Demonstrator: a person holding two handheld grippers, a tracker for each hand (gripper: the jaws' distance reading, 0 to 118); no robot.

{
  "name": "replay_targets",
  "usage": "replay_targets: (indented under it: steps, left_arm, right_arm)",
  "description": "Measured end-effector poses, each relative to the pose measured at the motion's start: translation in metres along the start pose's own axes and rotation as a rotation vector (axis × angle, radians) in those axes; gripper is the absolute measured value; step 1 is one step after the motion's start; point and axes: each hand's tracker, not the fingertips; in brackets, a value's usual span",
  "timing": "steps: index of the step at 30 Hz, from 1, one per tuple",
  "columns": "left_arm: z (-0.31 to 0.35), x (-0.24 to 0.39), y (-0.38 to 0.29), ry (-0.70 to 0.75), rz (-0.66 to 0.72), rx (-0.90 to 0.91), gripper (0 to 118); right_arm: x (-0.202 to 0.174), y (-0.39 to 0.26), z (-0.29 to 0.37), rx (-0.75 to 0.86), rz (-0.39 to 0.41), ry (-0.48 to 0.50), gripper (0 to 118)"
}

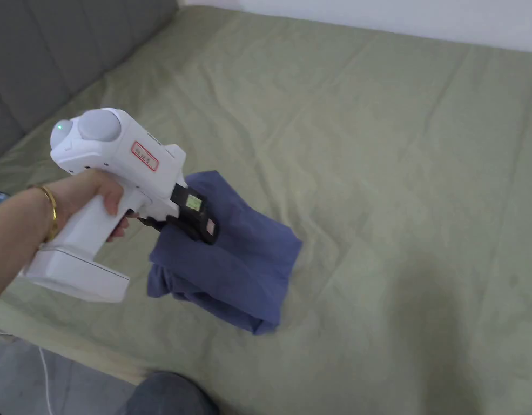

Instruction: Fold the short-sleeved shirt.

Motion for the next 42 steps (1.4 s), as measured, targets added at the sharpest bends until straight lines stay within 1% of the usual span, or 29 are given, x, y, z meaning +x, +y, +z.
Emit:
replay_targets:
  steps: [3,4,6,8,9,10,11,12,13,15,16,17,18,20,21,23,25,29,32,34,37,41,42]
  left_arm:
    - [0.026,-0.055,0.014,0.112,0.052,0.035,21]
    - [0.031,-0.07,0.018,0.15,0.07,0.043,21]
    - [0.04,-0.102,0.026,0.248,0.112,0.054,21]
    - [0.04,-0.124,0.032,0.358,0.103,0.063,22]
    - [0.038,-0.133,0.034,0.415,0.083,0.068,27]
    - [0.034,-0.141,0.036,0.464,0.07,0.066,39]
    - [0.031,-0.148,0.036,0.538,0.066,0.073,54]
    - [0.028,-0.153,0.036,0.605,0.045,0.09,72]
    - [0.029,-0.157,0.037,0.64,0.027,0.093,79]
    - [0.032,-0.161,0.038,0.736,0.033,0.125,80]
    - [0.036,-0.161,0.037,0.767,0.046,0.185,79]
    - [0.043,-0.157,0.034,0.78,0.043,0.256,76]
    - [0.052,-0.152,0.033,0.783,0.047,0.332,62]
    - [0.068,-0.131,0.029,0.804,0.05,0.472,21]
    - [0.077,-0.115,0.023,0.808,0.038,0.566,6]
    - [0.095,-0.076,0.012,0.773,-0.028,0.768,0]
    - [0.107,-0.034,-0.001,0.709,-0.076,0.896,0]
    - [0.115,0.06,-0.038,0.593,-0.202,1.078,0]
    - [0.113,0.12,-0.066,0.47,-0.213,1.188,0]
    - [0.108,0.156,-0.081,0.405,-0.218,1.231,0]
    - [0.093,0.203,-0.104,0.359,-0.287,1.274,0]
    - [0.069,0.252,-0.13,0.256,-0.35,1.266,0]
    - [0.061,0.26,-0.135,0.252,-0.366,1.25,0]
  right_arm:
    - [-0.01,0.002,-0.007,-0.018,0.033,0.008,0]
    - [-0.005,-0.002,-0.005,-0.021,0.042,0.009,0]
    - [-0.012,-0.003,-0.01,-0.021,0.065,0.014,0]
    - [-0.02,-0.004,-0.018,-0.036,0.089,0.019,0]
    - [-0.023,-0.005,-0.021,-0.043,0.09,0.023,0]
    - [-0.025,-0.007,-0.025,-0.053,0.089,0.029,0]
    - [-0.027,-0.009,-0.028,-0.06,0.087,0.033,0]
    - [-0.029,-0.01,-0.032,-0.066,0.086,0.033,0]
    - [-0.03,-0.011,-0.035,-0.076,0.086,0.037,0]
    - [-0.03,-0.014,-0.039,-0.087,0.086,0.045,0]
    - [-0.029,-0.014,-0.037,-0.089,0.089,0.049,0]
    - [-0.027,-0.014,-0.036,-0.088,0.091,0.051,0]
    - [-0.025,-0.013,-0.034,-0.086,0.092,0.052,0]
    - [-0.02,-0.009,-0.03,-0.074,0.094,0.052,0]
    - [-0.017,-0.007,-0.026,-0.062,0.096,0.05,0]
    - [-0.009,0.001,-0.018,-0.025,0.097,0.035,0]
    - [0.002,0.011,-0.009,0.01,0.093,0.02,0]
    - [0.027,0.031,0.011,0.095,0.065,-0.006,0]
    - [0.044,0.043,0.027,0.153,0.041,-0.022,0]
    - [0.054,0.05,0.039,0.18,0.039,-0.032,0]
    - [0.067,0.056,0.055,0.21,0.037,-0.041,0]
    - [0.082,0.054,0.076,0.244,0.024,-0.064,0]
    - [0.085,0.051,0.08,0.248,0.022,-0.068,0]
